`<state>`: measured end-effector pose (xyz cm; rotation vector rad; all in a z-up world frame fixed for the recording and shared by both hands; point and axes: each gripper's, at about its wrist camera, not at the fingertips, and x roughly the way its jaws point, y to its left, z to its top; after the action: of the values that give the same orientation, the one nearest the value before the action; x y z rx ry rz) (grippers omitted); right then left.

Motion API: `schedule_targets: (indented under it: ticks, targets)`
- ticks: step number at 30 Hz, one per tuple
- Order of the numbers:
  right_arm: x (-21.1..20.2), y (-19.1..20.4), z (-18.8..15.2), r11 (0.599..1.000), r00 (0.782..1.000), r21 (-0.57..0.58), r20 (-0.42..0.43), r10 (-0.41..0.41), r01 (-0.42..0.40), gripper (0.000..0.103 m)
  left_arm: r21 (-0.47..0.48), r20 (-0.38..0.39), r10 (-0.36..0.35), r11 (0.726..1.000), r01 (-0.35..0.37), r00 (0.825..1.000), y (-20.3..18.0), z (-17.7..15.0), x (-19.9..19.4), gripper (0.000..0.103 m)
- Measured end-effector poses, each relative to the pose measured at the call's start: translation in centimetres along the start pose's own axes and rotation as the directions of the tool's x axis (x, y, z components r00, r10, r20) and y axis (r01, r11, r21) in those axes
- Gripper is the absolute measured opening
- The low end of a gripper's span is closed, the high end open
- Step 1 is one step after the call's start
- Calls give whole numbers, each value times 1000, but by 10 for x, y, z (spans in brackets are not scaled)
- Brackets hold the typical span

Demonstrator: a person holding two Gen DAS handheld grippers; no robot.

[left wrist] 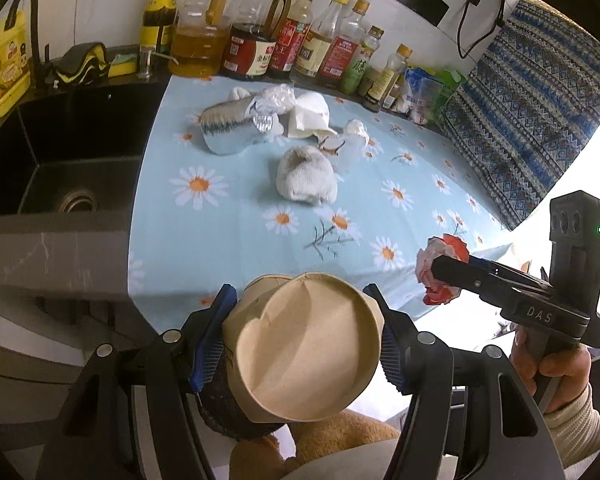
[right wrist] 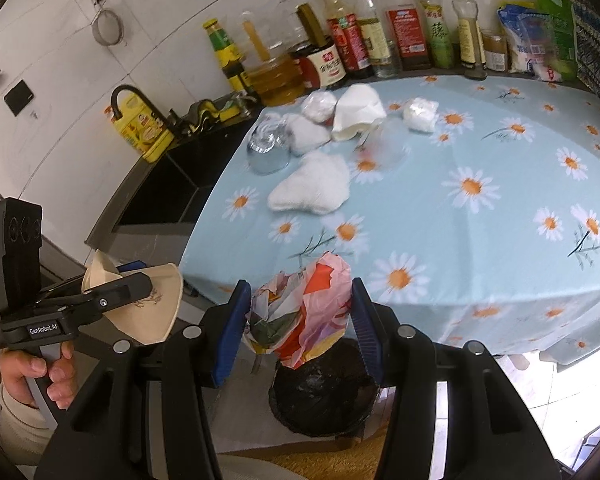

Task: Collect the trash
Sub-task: 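Carry the paper cup and wrapper down to the black trash bin with both tools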

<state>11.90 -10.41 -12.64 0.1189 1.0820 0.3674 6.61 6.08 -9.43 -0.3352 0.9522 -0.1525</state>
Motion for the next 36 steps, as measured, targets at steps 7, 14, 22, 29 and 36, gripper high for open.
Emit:
schedule_targets:
  ticks: [7, 14, 22, 29, 36]
  targets:
    - [15, 7, -19, 1000, 999, 11, -45, 7, -6, 51, -16, -41, -10, 1000, 10, 999, 9, -20, 8, 62]
    - [37, 3, -39, 999, 994, 45, -110, 25, -20, 51, -50, -104, -14, 999, 9, 994, 22, -40, 28, 62]
    - [72, -11, -65, 992, 977, 124, -206, 49, -24, 51, -109, -180, -23, 994, 3, 983, 40, -66, 56, 62]
    - [114, -34, -97, 969, 943, 245, -319, 95, -15, 51, -165, -257, -26, 986, -18, 966, 59, -92, 93, 63]
    - [151, -54, -118, 934, 915, 357, -378, 145, -1, 52, -239, -328, -35, 970, -47, 944, 86, -118, 133, 63]
